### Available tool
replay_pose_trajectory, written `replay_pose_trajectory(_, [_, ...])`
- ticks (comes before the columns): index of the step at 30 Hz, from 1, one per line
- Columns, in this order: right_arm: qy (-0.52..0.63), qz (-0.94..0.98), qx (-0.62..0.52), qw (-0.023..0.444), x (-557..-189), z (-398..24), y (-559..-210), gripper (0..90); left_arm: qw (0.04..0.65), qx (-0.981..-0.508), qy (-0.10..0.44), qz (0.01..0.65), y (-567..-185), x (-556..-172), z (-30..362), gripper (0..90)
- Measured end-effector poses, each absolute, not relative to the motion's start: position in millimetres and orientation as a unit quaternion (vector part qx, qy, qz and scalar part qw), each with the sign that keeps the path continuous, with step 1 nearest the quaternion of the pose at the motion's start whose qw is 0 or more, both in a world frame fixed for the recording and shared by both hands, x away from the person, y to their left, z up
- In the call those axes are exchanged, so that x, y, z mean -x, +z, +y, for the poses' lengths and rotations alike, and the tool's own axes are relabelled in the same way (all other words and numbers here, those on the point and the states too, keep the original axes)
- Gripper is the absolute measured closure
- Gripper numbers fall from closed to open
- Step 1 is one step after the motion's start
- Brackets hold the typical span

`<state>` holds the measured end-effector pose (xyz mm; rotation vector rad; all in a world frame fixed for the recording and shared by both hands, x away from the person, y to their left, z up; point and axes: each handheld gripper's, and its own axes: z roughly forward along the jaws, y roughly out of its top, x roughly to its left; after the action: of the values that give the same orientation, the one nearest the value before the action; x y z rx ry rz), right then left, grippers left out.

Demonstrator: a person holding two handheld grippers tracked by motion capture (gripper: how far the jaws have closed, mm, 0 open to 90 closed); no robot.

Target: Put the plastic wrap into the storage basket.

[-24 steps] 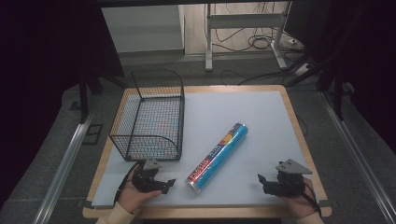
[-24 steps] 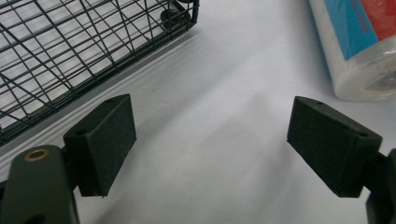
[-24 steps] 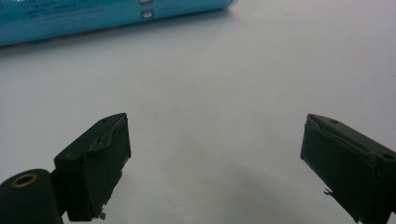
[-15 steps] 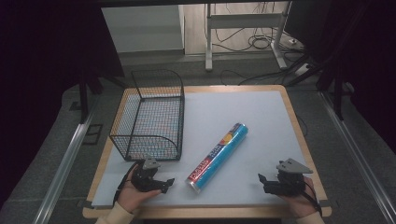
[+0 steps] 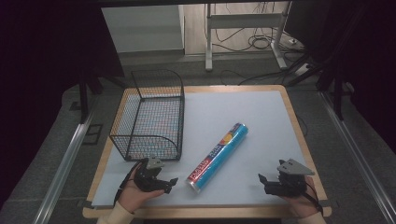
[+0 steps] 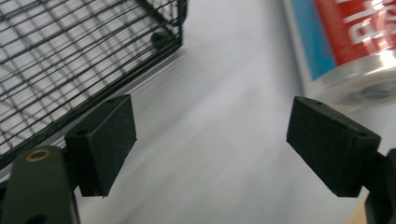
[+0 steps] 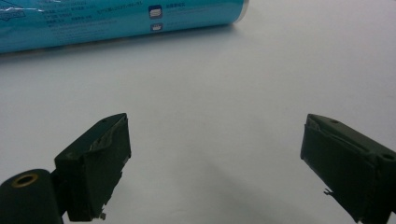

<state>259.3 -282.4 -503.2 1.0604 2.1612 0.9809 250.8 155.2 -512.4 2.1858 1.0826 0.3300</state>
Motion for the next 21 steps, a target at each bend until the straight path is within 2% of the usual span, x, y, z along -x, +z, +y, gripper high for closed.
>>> replay_pose_trajectory(4, [0.364, 0.799, -0.395, 0.271, -259.9, -284.7, -503.4, 8.8, 0.34, -0.838, 0.126, 0.409, -507.9, -249.1, 152.4, 17.1])
replay_pose_trajectory(7, [0.359, 0.801, -0.395, 0.27, -260.6, -285.3, -504.5, 8.7, 0.345, -0.843, 0.106, 0.399, -504.9, -248.3, 150.6, 16.7])
replay_pose_trajectory(21, [0.352, 0.809, -0.392, 0.263, -261.3, -283.2, -507.6, 8.8, 0.356, -0.836, 0.118, 0.4, -487.6, -248.2, 148.9, 17.2])
